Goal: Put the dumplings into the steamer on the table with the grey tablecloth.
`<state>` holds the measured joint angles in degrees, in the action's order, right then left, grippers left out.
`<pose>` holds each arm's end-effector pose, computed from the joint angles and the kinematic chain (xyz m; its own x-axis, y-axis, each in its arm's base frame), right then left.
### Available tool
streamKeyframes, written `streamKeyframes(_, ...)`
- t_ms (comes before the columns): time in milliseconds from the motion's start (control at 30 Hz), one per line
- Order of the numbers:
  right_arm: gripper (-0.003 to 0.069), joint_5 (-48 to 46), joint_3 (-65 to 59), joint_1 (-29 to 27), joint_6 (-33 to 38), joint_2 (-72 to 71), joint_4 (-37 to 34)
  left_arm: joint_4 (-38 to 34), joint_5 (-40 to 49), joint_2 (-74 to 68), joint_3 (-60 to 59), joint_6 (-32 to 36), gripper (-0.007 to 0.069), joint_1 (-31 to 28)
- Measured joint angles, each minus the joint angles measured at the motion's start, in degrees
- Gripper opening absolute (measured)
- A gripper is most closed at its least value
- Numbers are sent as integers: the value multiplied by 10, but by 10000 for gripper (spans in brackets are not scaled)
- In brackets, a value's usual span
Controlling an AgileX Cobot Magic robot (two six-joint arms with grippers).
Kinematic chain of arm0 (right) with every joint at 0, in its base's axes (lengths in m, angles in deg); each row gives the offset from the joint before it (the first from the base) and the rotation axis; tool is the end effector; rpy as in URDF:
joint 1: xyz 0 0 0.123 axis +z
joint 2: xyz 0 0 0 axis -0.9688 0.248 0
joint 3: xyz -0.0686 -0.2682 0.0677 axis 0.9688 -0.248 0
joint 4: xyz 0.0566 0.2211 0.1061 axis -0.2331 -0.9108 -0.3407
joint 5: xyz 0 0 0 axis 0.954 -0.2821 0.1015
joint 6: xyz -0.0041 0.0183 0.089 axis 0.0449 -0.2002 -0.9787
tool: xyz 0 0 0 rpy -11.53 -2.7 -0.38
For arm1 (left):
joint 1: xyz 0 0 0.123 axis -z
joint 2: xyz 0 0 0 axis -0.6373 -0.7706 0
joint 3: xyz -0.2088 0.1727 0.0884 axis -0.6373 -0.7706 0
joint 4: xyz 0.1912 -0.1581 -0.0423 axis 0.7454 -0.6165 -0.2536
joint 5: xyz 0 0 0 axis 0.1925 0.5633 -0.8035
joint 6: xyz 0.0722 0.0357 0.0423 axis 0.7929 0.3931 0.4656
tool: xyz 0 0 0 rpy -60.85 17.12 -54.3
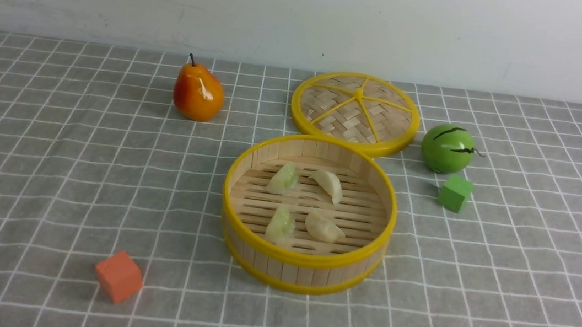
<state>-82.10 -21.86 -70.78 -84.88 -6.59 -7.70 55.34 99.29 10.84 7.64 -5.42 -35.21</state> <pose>0.0516 0.0053 0.1729 -0.3179 0.1922 -0.9285 -0.0255 0.9772 0.2110 0.0518 -0.0044 0.1679 -0.3316 -0.1752 -0.9270 0.0156 0.9815 -0.1910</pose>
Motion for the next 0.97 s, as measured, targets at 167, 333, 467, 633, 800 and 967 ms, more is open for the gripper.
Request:
streamKeyframes(167, 87, 0, 0, 0, 0, 0, 1, 0, 0, 0, 0, 0, -13, 0)
streamKeyframes(333, 94, 0, 0, 0, 0, 0, 1, 0, 0, 0, 0, 0, -11, 0)
streamKeyframes(467, 97, 0, 0, 0, 0, 0, 1, 0, 0, 0, 0, 0, -6, 0)
streamKeyframes(633, 104, 0, 0, 0, 0, 0, 1, 0, 0, 0, 0, 0, -1, 0)
streamKeyframes(800, 111, 0, 0, 0, 0, 0, 1, 0, 0, 0, 0, 0, 0, 0)
streamKeyframes(967, 114, 0, 0, 0, 0, 0, 1, 0, 0, 0, 0, 0, 0, 0)
